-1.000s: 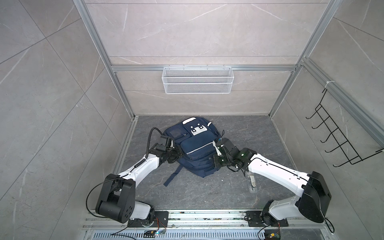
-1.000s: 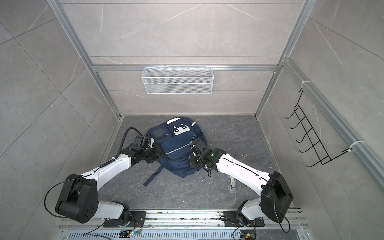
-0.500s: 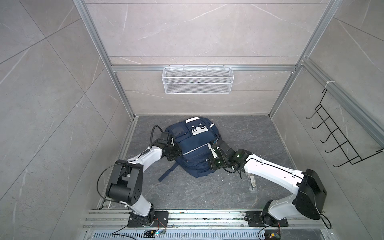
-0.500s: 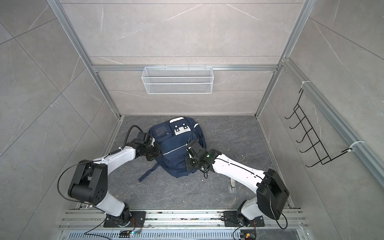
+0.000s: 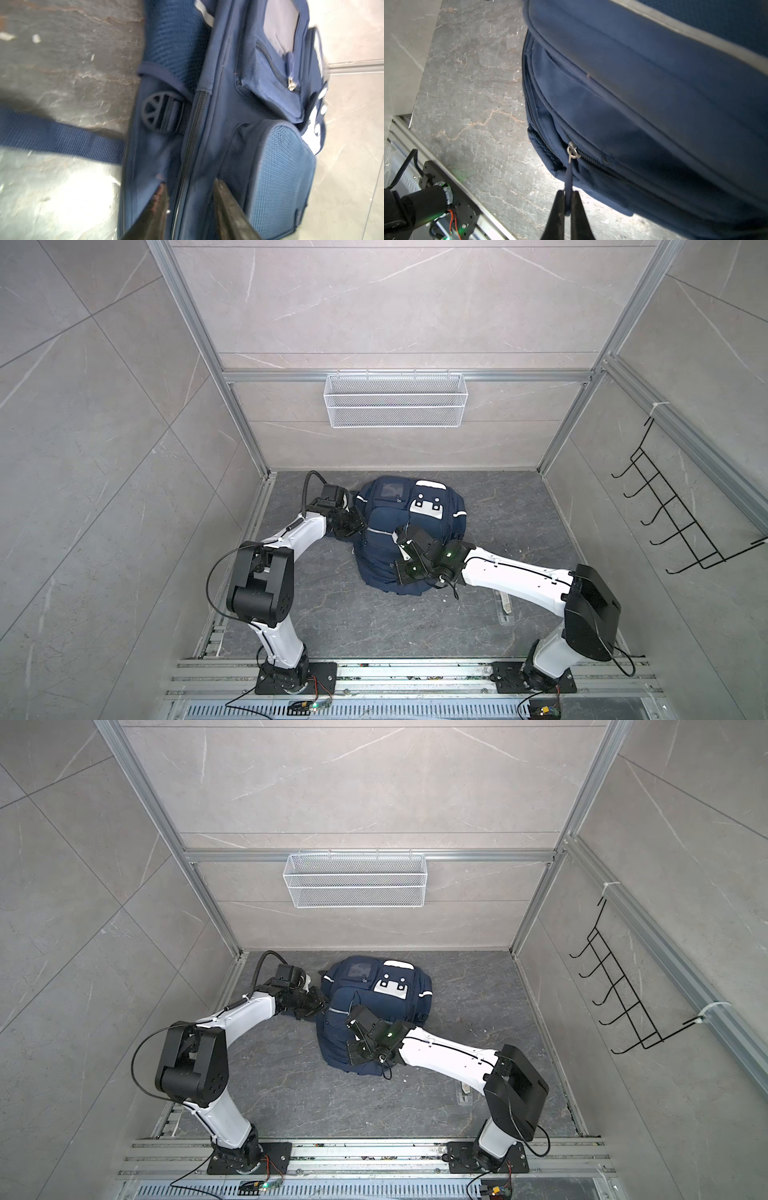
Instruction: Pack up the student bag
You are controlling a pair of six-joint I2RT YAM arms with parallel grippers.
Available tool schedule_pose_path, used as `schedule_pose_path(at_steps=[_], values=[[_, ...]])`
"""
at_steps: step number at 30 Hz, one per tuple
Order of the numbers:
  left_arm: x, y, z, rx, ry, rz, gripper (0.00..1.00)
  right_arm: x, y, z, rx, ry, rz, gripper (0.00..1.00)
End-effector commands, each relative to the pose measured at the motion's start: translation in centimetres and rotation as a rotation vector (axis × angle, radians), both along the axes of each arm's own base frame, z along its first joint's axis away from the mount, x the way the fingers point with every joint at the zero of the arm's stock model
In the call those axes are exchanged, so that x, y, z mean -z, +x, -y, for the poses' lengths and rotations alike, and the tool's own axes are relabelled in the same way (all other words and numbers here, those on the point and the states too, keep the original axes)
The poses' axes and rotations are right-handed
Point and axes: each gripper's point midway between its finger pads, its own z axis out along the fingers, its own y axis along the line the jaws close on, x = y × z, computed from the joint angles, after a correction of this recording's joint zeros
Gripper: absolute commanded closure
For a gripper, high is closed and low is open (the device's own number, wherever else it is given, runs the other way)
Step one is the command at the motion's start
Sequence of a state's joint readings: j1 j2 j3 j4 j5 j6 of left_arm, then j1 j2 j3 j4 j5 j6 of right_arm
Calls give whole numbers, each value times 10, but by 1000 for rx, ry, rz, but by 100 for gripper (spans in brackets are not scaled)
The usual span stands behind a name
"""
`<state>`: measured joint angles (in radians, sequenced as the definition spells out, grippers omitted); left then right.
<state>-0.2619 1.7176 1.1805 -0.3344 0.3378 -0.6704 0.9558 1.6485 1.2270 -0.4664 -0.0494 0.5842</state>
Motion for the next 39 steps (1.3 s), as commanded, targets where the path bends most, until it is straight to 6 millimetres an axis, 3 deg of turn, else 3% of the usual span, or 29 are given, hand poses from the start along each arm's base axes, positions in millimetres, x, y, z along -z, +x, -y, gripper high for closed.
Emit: schedule_pose_path(at_steps=[1,6,11,16,21,30,39], values=[[-35,-17,2,21,-39,73,56,-13,-4,-21,-42,65,-3,100],[-49,-54,2,28,-76,78,55,-16,-3,-20,-54,56,11,100],[-40,-87,-4,25,-57,53,55,-18,-3,-20,-58,55,17,100],[-39,-104,6,42,-95,49,52,-24,-2,-21,-63,59,29,100],[-34,-109,22,72,-125,38,47,-31,1,-22,-62,58,47,100],[-24,-111,37,82,-136,13,46,-43,4,-24,-67,68,63,100],[-17,-95,40,63,-113,11,55,-47,1,-19,-67,68,72,100]])
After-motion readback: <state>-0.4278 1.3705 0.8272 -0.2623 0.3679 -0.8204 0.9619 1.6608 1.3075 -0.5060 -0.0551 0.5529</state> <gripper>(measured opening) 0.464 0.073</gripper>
